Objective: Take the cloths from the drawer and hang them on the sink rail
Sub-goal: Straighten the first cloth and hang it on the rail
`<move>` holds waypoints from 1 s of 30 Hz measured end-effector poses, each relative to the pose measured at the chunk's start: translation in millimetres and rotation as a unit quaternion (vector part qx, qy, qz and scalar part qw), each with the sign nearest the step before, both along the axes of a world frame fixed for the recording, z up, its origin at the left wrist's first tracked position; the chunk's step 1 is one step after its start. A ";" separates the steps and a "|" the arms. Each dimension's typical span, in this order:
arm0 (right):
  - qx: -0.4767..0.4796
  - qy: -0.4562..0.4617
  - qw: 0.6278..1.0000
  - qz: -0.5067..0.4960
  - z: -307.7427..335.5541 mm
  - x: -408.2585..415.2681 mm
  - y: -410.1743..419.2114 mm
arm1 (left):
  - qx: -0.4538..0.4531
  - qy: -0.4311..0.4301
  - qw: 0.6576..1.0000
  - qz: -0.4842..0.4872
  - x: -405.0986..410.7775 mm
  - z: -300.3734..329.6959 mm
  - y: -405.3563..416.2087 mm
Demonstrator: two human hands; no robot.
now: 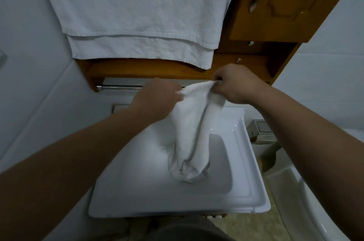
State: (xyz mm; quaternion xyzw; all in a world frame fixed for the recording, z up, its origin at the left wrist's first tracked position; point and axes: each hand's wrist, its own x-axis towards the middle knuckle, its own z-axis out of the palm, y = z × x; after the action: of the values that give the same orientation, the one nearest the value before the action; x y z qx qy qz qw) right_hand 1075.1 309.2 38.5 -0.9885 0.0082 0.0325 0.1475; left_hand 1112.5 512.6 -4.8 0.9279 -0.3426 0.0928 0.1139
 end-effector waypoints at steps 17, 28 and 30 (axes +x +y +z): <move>0.107 -0.209 0.971 -0.040 18.5 4.2 -11.8 | -0.023 -0.172 0.984 0.045 38.5 64.4 -5.8; 0.053 0.141 0.988 0.028 -36.2 -11.5 -42.0 | 0.041 0.031 0.993 -0.106 -4.9 -16.1 -16.3; 0.165 0.072 0.983 -0.041 -26.0 -7.6 -43.4 | 0.017 0.009 0.999 -0.034 23.5 12.9 -12.9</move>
State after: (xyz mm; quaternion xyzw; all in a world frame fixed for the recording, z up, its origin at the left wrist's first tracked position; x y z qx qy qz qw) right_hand 1067.4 265.7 12.4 -0.9444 0.0536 0.0989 0.3091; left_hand 1136.0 499.7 8.1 0.9183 -0.3746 0.0747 0.1043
